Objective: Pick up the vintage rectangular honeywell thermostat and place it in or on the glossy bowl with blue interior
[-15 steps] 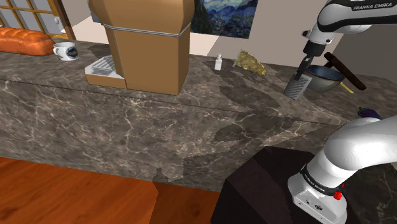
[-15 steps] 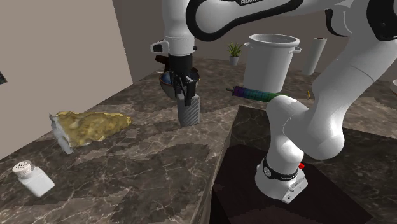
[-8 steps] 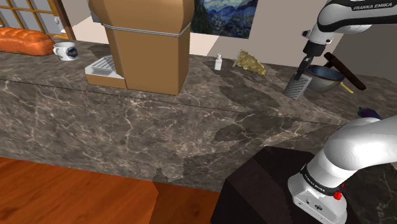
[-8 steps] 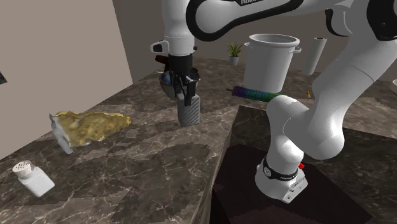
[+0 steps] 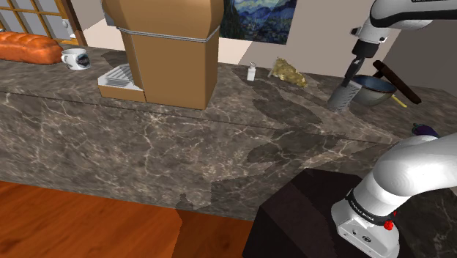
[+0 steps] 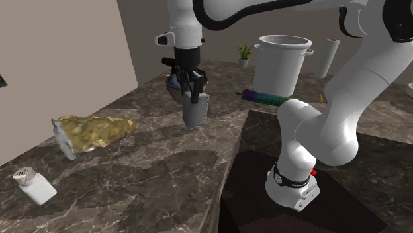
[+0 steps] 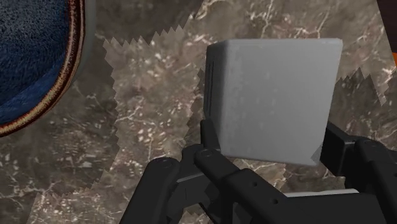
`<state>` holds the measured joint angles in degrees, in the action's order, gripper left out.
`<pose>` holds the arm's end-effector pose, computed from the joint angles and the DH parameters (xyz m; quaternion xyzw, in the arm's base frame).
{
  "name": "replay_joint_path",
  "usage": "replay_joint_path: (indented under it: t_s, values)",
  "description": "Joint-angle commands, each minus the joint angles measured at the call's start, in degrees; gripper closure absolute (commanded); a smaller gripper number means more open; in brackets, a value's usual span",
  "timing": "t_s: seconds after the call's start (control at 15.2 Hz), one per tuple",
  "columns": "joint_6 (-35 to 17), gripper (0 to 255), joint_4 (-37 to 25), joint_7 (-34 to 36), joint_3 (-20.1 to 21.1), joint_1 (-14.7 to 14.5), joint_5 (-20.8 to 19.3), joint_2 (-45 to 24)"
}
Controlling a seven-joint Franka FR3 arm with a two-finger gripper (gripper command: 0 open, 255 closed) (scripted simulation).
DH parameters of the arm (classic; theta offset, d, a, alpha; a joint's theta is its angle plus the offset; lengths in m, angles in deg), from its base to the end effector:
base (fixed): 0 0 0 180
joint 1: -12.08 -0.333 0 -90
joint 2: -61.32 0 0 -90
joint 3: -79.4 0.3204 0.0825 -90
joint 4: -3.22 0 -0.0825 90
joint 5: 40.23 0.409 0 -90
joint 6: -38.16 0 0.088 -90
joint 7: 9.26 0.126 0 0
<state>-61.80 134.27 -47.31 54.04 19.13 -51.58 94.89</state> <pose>0.3281 -0.2572 0.5248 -0.9948 -0.0995 -0.0128 0.0179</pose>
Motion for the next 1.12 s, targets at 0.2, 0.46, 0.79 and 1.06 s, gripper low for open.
replay_joint_path:
  t_s: [0.2, 0.46, 0.79, 1.06]
  values:
    - [3.8, 255, -4.0, -0.1, 0.5, -0.3, 0.5, -0.3]
    - [6.7, 255, -7.4, -0.2, 0.9, -0.5, 0.9, -0.7]
    - [10.4, 255, -11.9, -0.4, 1.3, -0.8, 1.4, -1.6]
    - [13.3, 255, -15.7, -0.6, 1.6, -1.1, 1.8, -2.5]
